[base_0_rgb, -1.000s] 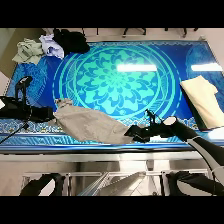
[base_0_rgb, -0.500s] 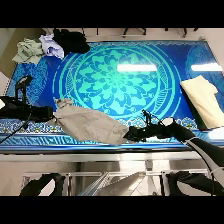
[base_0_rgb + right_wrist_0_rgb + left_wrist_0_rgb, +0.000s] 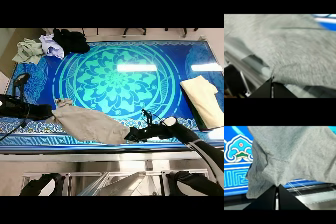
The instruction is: Fold the shirts.
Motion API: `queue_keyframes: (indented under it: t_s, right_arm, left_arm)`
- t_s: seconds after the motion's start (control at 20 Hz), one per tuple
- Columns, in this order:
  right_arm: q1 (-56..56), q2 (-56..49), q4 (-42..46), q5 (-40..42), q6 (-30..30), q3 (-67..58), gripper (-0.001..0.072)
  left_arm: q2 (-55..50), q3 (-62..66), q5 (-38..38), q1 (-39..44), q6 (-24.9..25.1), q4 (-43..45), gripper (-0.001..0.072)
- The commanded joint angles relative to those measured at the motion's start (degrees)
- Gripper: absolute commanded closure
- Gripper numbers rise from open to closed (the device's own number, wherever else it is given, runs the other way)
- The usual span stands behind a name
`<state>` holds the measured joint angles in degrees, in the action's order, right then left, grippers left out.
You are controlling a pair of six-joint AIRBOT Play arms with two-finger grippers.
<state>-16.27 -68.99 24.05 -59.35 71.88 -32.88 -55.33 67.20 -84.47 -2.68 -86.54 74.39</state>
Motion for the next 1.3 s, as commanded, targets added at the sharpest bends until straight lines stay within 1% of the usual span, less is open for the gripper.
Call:
queue_keyframes:
  t_s: [0.0,0.1,0.15,0.25,0.3,0.4,0.5,0.55,0.7,0.85,0.9,0.95,1.05,1.15,1.25]
  right_arm:
    - [3.32,13.94,5.95,-5.31,8.0,-1.07,0.0698]
    - [8.15,24.98,13.79,-7.93,15.02,-4.9,0.0699]
    - [10.34,29.55,17.4,-9.84,17.25,-7.74,0.0699]
    - [14.12,36.87,25.24,-15.34,20.35,-15.3,0.0699]
    - [15.32,38.88,28.09,-17.86,21.27,-18.62,0.0699]
    - [17.14,41.64,33.48,-23.37,22.08,-26.49,0.0699]
    - [17.4,42.23,36.04,-27.17,22.12,-33.94,0.0699]
    - [17.4,42.21,37.05,-28.5,22.62,-37.94,0.0698]
    - [17.4,41.92,39.43,-28.79,22.71,-48.43,0.0698]
    - [17.4,40.3,40.26,-28.81,23.67,-54.66,0.0698]
    - [17.4,39.69,40.26,-29.16,24.44,-54.58,0.0699]
    - [17.4,38.49,40.48,-30.45,24.39,-54.45,0.0698]
    - [17.38,34.69,40.76,-31.5,24.37,-53.66,0.0698]
    - [17.38,29.79,44.46,-31.12,24.35,-52.11,0.0698]
    - [17.38,23.47,47.36,-28.39,24.35,-47.67,0.0698]
  left_arm:
    - [0.68,7.37,-2.47,-0.11,0.11,2.23,0.0694]
    - [2.34,11.65,-4.35,-0.09,-0.02,1.88,0.0694]
    - [3.48,13.0,-5.95,0.02,-0.17,1.05,0.0694]
    - [6.56,13.53,-9.07,0.81,-0.61,-1.55,0.0694]
    - [8.31,13.53,-9.81,1.64,-0.92,-2.16,0.0695]
    - [13.0,13.68,-9.25,3.41,-1.92,-2.12,0.0694]
    - [17.31,17.11,-9.4,4.83,-4.96,-2.03,0.0695]
    - [18.97,20.41,-9.31,5.38,-6.12,-2.03,0.0695]
    - [20.74,33.66,-8.72,5.6,-9.05,-1.95,0.0695]
    - [14.32,48.7,-7.34,5.6,-10.05,-0.07,0.0696]
    - [10.69,51.98,-6.95,5.6,-9.62,0.66,0.0696]
    - [6.43,53.75,-6.05,5.62,-7.76,0.57,0.0696]
    - [-2.89,53.57,-2.14,5.62,-4.24,-3.93,0.0695]
    - [-12.04,49.13,4.28,5.62,-1.51,-11.74,0.0695]
    - [-21.55,45.4,7.85,5.81,1.03,-17.62,0.0695]
